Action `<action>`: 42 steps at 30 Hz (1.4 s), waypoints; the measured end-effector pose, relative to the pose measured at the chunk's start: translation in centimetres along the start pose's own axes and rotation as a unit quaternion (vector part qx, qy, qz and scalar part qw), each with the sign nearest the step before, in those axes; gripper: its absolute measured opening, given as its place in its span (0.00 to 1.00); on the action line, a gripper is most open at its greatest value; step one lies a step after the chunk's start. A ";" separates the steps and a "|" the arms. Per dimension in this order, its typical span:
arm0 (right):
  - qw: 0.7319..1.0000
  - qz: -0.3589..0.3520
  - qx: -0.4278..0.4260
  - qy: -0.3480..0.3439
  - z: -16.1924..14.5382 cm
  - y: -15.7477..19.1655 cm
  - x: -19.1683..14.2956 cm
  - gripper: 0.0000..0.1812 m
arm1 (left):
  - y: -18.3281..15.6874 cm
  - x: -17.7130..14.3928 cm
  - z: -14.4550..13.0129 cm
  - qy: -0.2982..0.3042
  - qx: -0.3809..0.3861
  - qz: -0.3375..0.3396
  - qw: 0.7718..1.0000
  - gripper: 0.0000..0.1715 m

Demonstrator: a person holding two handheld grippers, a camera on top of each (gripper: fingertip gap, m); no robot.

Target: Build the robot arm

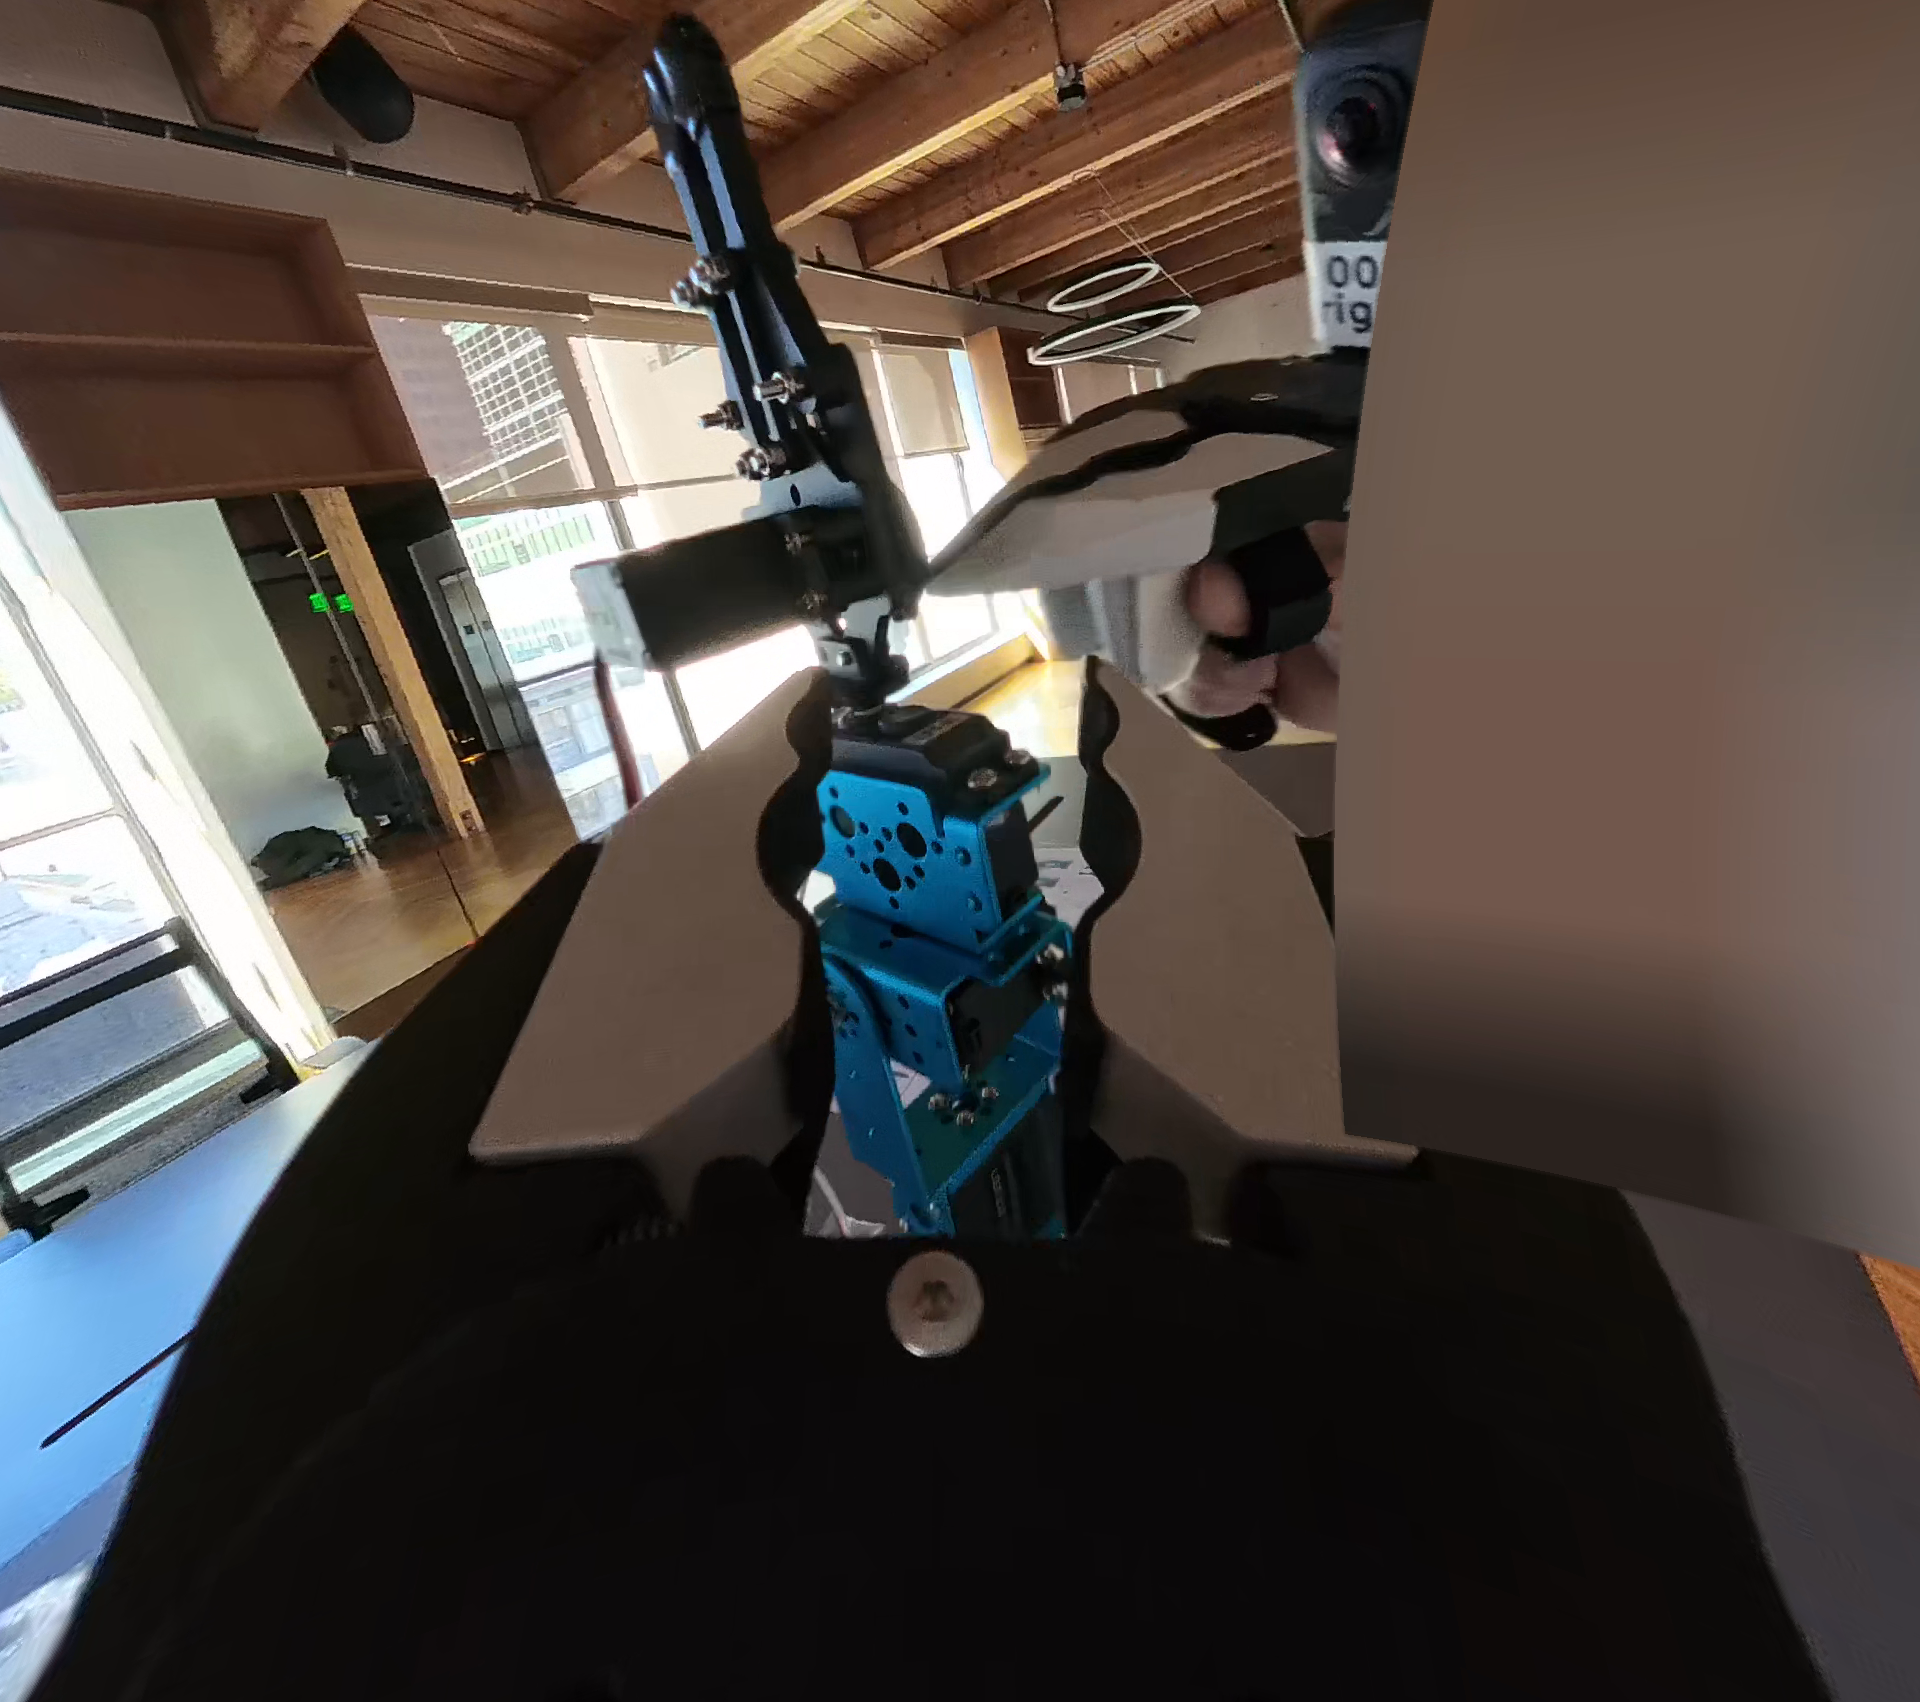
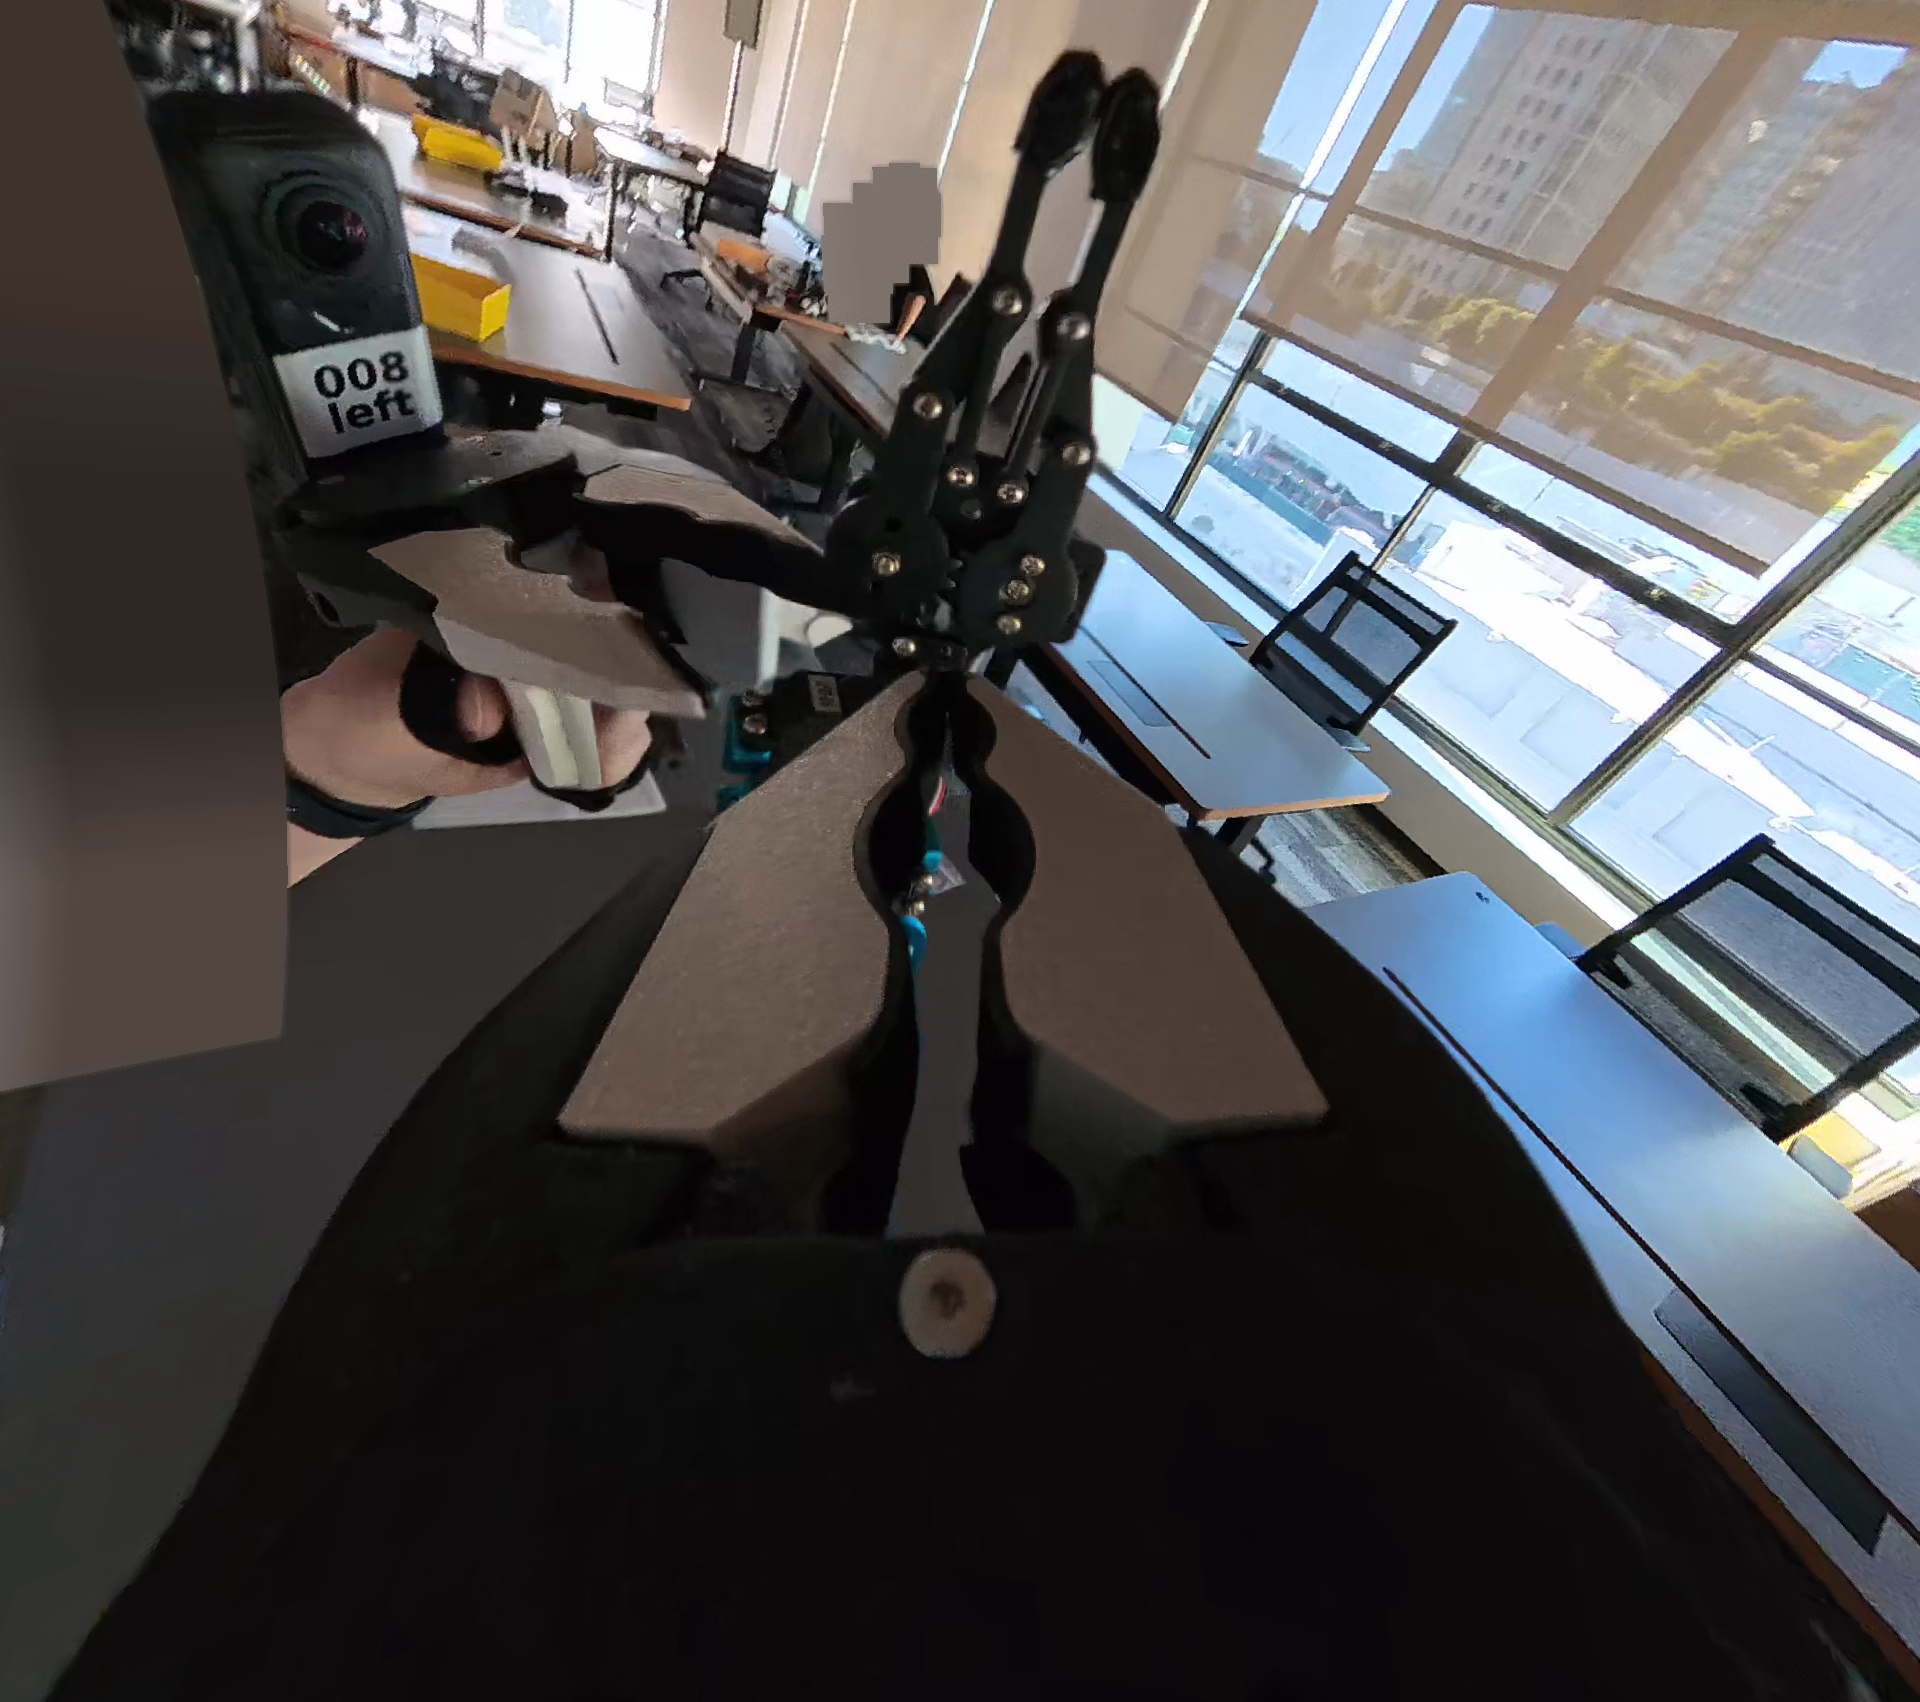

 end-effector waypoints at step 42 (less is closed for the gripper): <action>0.901 0.359 0.220 -0.107 -1.3 0.3 3.6 0.09 | 1.1 1.4 -0.2 0.133 0.046 0.278 0.950 0.09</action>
Point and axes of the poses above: each gripper's, where its closed fingertips meet, x out along the fingers, z out of its top, y = z × x across the jaws, the point moved 2 cm from there along -x, back along the fingers, and after that the axes turned 9 degrees about -z, right-handed, at the moved point
